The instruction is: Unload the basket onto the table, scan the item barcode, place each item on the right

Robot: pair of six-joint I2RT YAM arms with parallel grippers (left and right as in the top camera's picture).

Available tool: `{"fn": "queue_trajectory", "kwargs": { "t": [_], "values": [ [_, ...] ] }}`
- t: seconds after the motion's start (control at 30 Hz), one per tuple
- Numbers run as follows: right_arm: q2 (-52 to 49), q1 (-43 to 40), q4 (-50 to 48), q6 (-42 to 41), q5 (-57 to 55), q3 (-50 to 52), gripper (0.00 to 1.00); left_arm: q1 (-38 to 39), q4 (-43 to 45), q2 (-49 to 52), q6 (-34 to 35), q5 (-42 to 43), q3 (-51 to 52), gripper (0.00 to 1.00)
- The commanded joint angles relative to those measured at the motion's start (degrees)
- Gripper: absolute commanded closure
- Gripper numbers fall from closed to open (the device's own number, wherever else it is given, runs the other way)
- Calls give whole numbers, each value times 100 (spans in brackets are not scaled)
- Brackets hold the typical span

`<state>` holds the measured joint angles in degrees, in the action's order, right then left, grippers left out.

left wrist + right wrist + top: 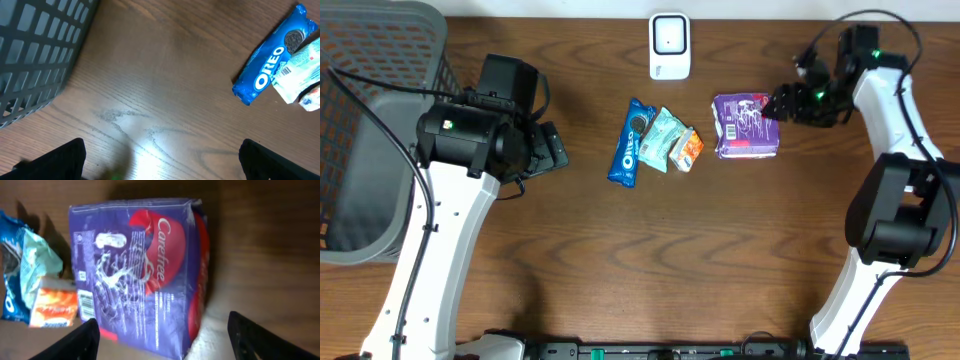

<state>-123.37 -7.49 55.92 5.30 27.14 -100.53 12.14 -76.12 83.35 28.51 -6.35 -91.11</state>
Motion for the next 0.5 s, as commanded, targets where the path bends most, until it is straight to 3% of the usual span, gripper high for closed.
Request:
{"fn": "queue_trajectory", "kwargs": {
  "t": [0.0,0.07,0.13,0.2,0.23,0.27,0.47],
  "values": [
    [2,-2,-590,-203,490,610,27,-24,-15,-63,31,-35,-26,2],
    [2,-4,-964,-310,485,918,36,-24,-15,-63,31,-35,-26,2],
    [2,-2,-1187,-369,468,1119,53,-24,-15,-63,31,-35,-26,2],
    [2,-2,-1270,-374,439,1215,76,-24,-13,-63,31,-35,-26,2],
    [2,-2,-1268,-374,411,1215,82,-24,-13,-63,31,-35,-26,2],
    [4,-2,-1246,-374,334,1202,99,-24,-15,-63,31,-35,-26,2],
    [87,9,-520,-378,-448,603,99,-24,-15,-63,31,-35,-26,2]
  ]
}}
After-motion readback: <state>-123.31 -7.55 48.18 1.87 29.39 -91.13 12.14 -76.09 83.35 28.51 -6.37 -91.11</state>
